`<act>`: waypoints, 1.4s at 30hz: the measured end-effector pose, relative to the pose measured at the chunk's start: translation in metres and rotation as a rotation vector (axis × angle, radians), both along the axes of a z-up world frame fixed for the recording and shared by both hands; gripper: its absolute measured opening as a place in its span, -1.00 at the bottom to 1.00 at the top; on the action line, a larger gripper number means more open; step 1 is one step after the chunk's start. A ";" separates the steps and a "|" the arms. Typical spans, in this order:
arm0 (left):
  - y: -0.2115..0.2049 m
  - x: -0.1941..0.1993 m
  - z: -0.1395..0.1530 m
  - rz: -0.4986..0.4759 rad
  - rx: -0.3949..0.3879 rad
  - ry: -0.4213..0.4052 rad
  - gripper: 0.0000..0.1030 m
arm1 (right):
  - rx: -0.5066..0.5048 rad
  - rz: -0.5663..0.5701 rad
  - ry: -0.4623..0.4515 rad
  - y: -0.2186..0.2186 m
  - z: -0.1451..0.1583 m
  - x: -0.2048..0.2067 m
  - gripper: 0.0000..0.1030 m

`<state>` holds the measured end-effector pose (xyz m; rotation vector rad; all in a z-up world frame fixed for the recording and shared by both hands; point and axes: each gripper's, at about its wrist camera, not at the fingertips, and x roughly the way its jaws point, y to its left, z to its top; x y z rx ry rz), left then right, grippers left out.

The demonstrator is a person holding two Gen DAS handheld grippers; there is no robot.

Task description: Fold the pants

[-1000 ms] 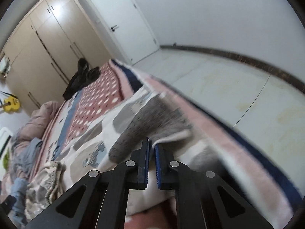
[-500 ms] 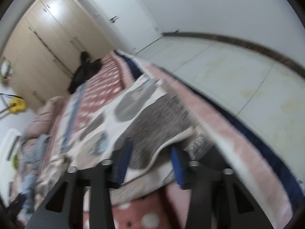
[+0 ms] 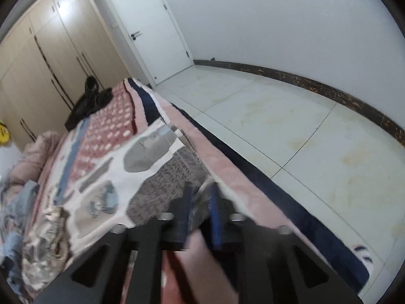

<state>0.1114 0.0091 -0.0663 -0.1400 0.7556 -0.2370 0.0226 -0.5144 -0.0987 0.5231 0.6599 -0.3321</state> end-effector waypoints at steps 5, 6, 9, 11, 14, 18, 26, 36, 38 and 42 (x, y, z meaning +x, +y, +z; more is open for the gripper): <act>0.004 0.004 -0.006 0.013 -0.001 0.023 0.35 | 0.166 0.132 -0.018 0.015 -0.003 -0.018 -0.12; 0.004 0.004 -0.007 0.015 -0.002 0.024 0.38 | 0.218 0.178 0.012 0.021 -0.012 -0.013 -0.10; 0.006 0.001 -0.009 0.032 0.017 0.022 0.54 | 0.208 0.227 -0.006 0.033 -0.020 -0.001 0.26; 0.008 0.001 -0.010 0.056 0.035 0.020 0.61 | 0.239 0.247 -0.033 0.035 -0.022 0.013 0.41; 0.013 0.002 -0.013 0.093 0.047 0.027 0.65 | 0.243 0.215 -0.030 0.035 -0.024 0.036 0.42; 0.019 0.000 -0.017 0.120 0.066 0.031 0.65 | 0.238 0.154 -0.029 0.031 -0.024 0.055 -0.29; 0.028 -0.005 -0.009 0.131 0.056 0.007 0.65 | 0.099 0.160 -0.112 0.039 0.021 0.049 -0.97; 0.076 -0.029 0.029 0.204 0.002 -0.092 0.66 | -0.081 0.607 -0.307 0.182 0.138 0.069 -0.98; 0.088 -0.036 0.033 0.224 0.000 -0.106 0.66 | -0.127 0.745 -0.312 0.236 0.144 0.074 -0.98; 0.108 -0.048 0.035 0.254 0.005 -0.116 0.67 | -0.171 1.033 -0.252 0.343 0.121 0.074 -0.98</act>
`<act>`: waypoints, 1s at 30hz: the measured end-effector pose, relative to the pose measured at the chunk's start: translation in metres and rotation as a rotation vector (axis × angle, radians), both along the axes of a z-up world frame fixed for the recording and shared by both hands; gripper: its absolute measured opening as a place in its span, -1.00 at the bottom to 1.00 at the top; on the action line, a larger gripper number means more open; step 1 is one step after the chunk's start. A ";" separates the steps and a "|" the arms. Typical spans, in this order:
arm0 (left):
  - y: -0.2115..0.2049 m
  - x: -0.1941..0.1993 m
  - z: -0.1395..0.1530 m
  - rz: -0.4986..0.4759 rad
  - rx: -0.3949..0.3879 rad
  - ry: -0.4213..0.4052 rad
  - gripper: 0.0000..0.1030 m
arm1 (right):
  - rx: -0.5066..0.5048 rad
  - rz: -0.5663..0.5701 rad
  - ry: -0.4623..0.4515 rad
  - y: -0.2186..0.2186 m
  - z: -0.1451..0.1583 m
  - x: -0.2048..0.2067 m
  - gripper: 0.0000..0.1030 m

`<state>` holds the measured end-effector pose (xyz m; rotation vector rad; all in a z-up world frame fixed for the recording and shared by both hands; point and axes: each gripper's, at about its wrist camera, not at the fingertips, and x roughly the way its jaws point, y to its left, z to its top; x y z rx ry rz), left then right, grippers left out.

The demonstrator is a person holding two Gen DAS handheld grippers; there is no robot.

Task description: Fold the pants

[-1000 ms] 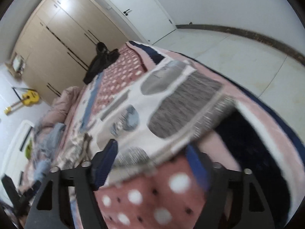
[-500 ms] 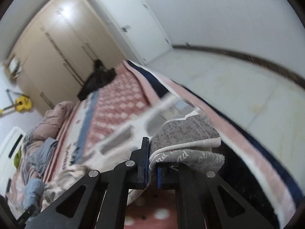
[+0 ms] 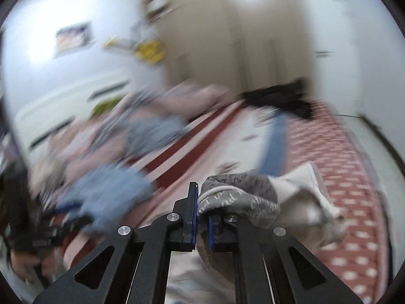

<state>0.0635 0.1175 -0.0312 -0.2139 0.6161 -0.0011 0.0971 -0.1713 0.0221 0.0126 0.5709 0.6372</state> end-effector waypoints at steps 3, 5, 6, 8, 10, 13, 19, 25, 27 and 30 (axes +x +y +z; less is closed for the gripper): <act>0.010 -0.004 -0.003 0.012 -0.001 0.008 0.67 | -0.117 0.187 0.104 0.071 -0.050 -0.008 -0.98; 0.013 -0.005 -0.006 0.018 0.001 0.016 0.67 | -0.201 0.253 0.169 0.102 -0.089 -0.013 -0.97; 0.015 -0.006 -0.007 0.020 0.001 0.019 0.67 | -0.224 0.273 0.205 0.112 -0.108 -0.014 -0.96; 0.016 -0.006 -0.008 0.019 0.001 0.022 0.67 | -0.234 0.267 0.265 0.116 -0.135 -0.005 -0.90; 0.015 -0.006 -0.009 0.014 0.006 0.026 0.68 | -0.210 0.257 0.294 0.109 -0.143 -0.003 -0.90; 0.010 -0.001 -0.012 -0.001 0.009 0.035 0.69 | -0.134 0.251 0.321 0.086 -0.125 -0.012 -0.52; -0.011 0.014 -0.018 -0.061 -0.020 0.055 0.69 | -0.075 0.198 0.220 0.036 -0.075 -0.025 -0.31; -0.046 0.057 -0.043 -0.172 -0.010 0.123 0.56 | -0.073 0.016 0.230 -0.023 -0.079 -0.011 -0.28; -0.055 0.074 -0.052 -0.168 0.024 0.158 0.43 | -0.069 -0.033 0.252 -0.041 -0.089 -0.010 -0.27; -0.069 0.093 -0.063 -0.141 0.119 0.192 0.42 | -0.050 -0.057 0.276 -0.062 -0.099 -0.013 -0.31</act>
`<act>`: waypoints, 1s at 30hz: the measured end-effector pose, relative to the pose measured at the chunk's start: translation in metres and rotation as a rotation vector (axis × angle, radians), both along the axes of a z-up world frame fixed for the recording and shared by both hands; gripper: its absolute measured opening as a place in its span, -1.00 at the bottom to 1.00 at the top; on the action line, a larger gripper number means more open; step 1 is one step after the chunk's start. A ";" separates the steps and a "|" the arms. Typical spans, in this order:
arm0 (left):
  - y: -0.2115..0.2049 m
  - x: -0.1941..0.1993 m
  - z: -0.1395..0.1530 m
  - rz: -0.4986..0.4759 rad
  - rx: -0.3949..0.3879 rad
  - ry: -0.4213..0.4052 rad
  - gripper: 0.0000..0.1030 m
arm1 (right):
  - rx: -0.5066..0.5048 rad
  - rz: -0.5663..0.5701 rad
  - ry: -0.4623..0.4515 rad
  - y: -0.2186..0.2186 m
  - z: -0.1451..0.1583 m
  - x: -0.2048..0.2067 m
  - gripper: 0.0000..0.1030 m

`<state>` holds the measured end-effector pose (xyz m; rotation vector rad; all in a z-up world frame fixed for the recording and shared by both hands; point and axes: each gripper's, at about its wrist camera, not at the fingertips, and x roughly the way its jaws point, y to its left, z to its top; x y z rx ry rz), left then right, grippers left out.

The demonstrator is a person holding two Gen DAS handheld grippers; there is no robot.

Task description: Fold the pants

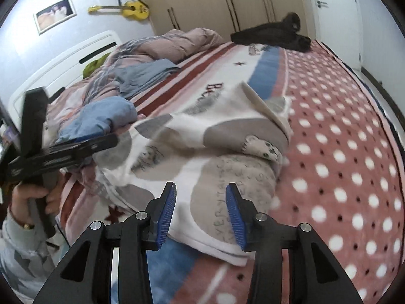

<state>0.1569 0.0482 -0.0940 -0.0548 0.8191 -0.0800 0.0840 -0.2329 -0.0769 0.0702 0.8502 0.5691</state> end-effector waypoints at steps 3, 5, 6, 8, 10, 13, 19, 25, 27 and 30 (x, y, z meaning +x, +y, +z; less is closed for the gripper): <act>-0.010 0.005 -0.003 -0.004 0.054 0.007 0.35 | -0.005 -0.012 -0.004 -0.009 -0.004 -0.004 -0.31; -0.012 0.006 -0.004 -0.012 0.051 0.019 0.24 | -0.012 -0.015 -0.010 -0.010 -0.004 -0.006 -0.31; -0.014 0.006 -0.005 -0.020 0.048 0.026 0.14 | -0.016 -0.019 -0.014 -0.011 -0.005 -0.008 -0.31; -0.018 0.007 -0.010 -0.033 0.043 0.054 -0.11 | -0.019 -0.031 -0.019 -0.012 -0.007 -0.010 -0.30; -0.020 0.008 -0.016 -0.030 0.042 0.082 -0.36 | -0.005 -0.034 -0.013 -0.016 -0.008 -0.012 -0.30; -0.020 0.004 -0.023 -0.018 0.057 0.099 -0.91 | -0.001 -0.047 -0.006 -0.022 -0.010 -0.013 -0.30; -0.009 -0.026 -0.019 0.008 0.095 0.062 -0.95 | 0.028 -0.072 0.004 -0.035 -0.012 -0.012 -0.30; 0.001 -0.052 -0.028 0.042 0.109 0.063 -0.95 | 0.034 -0.079 0.024 -0.039 -0.017 -0.007 -0.30; 0.001 -0.053 -0.031 0.046 0.107 0.069 -0.91 | 0.040 -0.080 0.038 -0.039 -0.020 -0.005 -0.25; -0.004 -0.052 -0.020 0.023 0.082 0.056 -0.78 | 0.060 -0.089 0.045 -0.040 -0.021 -0.003 0.02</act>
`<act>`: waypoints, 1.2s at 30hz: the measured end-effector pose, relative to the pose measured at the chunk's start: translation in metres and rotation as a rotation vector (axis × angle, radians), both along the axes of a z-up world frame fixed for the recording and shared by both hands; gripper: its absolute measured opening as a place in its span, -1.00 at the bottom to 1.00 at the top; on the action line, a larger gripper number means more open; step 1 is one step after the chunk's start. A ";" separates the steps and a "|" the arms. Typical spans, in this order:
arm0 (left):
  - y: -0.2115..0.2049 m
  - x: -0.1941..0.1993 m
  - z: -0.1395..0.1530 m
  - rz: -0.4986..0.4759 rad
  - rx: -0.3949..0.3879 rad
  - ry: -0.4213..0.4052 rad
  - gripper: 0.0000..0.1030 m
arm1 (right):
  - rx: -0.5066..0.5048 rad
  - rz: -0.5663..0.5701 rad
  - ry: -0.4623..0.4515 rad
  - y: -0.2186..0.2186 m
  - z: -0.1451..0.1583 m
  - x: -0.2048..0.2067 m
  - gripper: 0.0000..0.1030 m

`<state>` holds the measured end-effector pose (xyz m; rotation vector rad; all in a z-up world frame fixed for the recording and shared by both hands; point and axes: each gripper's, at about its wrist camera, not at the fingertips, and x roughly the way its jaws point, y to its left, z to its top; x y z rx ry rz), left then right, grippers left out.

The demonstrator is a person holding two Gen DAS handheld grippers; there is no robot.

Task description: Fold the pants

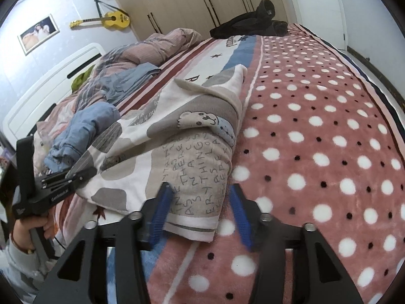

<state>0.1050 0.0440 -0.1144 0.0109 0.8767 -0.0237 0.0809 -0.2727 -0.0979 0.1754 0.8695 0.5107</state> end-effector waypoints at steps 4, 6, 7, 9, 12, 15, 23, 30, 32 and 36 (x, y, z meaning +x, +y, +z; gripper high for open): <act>-0.014 0.011 0.035 -0.066 -0.010 -0.093 -0.01 | 0.001 -0.001 -0.018 0.000 0.006 0.003 0.05; -0.022 0.031 0.048 -0.084 0.007 -0.100 0.00 | 0.005 0.004 -0.025 0.000 0.010 0.004 0.05; -0.024 0.049 0.051 -0.094 0.004 -0.079 0.01 | 0.005 0.007 -0.027 0.001 0.010 0.004 0.04; -0.025 0.077 0.049 -0.085 -0.005 -0.036 0.03 | 0.004 0.015 -0.033 0.004 0.011 0.002 0.05; -0.028 0.120 0.031 -0.087 0.029 0.050 0.02 | 0.009 0.021 -0.038 0.005 0.012 0.001 0.04; -0.032 0.140 0.012 -0.102 0.066 0.120 0.03 | 0.022 0.025 -0.033 0.003 0.009 0.001 0.05; -0.036 0.139 0.004 -0.120 0.033 0.159 -0.61 | 0.017 0.053 -0.022 0.007 0.000 0.004 0.05; -0.036 0.132 0.012 -0.071 0.171 0.083 -0.87 | 0.043 0.037 -0.010 0.007 -0.004 0.007 0.05; -0.022 0.134 0.016 0.001 0.204 0.065 -0.88 | 0.040 0.036 -0.011 0.008 -0.003 0.007 0.05; 0.002 0.139 0.015 0.076 0.207 0.079 -0.87 | 0.045 0.030 -0.003 0.008 -0.003 0.009 0.05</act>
